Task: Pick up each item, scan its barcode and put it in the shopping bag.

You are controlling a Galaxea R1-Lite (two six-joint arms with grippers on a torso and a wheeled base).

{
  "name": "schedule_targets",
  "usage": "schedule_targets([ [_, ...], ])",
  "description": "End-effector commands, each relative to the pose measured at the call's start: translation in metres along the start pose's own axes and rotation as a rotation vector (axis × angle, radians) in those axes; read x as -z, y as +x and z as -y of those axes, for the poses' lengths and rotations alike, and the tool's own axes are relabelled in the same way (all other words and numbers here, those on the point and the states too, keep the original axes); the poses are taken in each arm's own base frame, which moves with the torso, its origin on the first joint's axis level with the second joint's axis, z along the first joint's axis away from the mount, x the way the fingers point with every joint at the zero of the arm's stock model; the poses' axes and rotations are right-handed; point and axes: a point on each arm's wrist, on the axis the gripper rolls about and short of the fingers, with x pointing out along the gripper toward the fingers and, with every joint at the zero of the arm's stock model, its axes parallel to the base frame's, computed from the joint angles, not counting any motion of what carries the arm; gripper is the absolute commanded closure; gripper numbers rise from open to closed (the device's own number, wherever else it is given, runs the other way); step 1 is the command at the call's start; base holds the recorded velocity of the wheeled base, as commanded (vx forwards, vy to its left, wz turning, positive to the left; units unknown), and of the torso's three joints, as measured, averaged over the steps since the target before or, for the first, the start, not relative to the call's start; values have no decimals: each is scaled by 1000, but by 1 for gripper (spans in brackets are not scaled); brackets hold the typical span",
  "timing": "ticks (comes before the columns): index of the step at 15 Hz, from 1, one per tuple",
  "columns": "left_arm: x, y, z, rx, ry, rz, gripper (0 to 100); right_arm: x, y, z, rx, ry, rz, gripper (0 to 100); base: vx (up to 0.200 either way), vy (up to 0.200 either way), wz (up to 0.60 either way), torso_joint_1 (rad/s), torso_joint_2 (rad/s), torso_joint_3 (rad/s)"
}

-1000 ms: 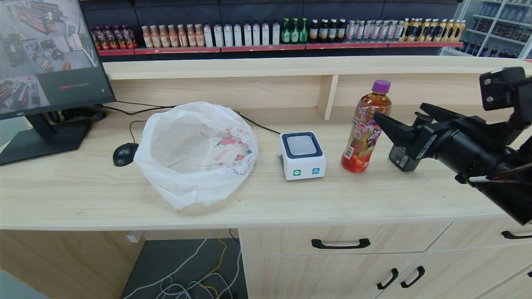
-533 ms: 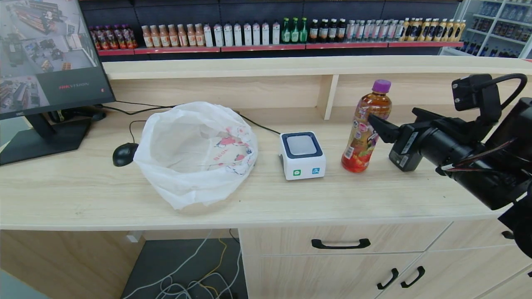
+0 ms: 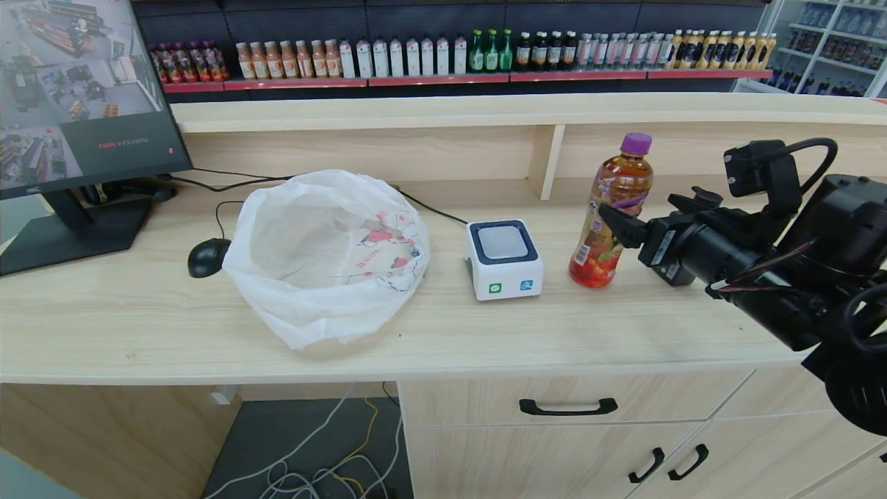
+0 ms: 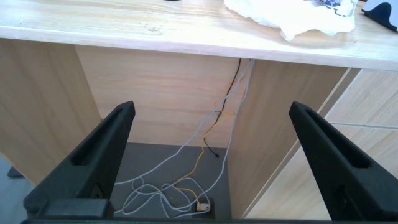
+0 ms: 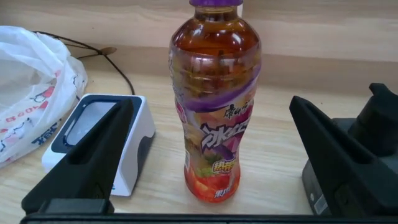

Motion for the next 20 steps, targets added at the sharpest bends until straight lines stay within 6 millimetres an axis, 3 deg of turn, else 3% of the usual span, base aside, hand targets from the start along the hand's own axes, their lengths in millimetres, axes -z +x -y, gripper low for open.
schedule_targets([
  [1, 0, 0, 0, -1, 0, 1, 0, 6, 8, -1, -1, -1, -12, 0, 0, 0, 0, 0, 0, 0],
  [14, 0, 0, 0, -1, 0, 0, 0, 35, 36, -3, -17, 14, -79, 0, 0, 0, 0, 0, 0, 0],
  [20, 0, 0, 0, -1, 0, 0, 0, 35, 43, -4, -12, 36, -68, 0, 0, 0, 0, 0, 0, 0],
])
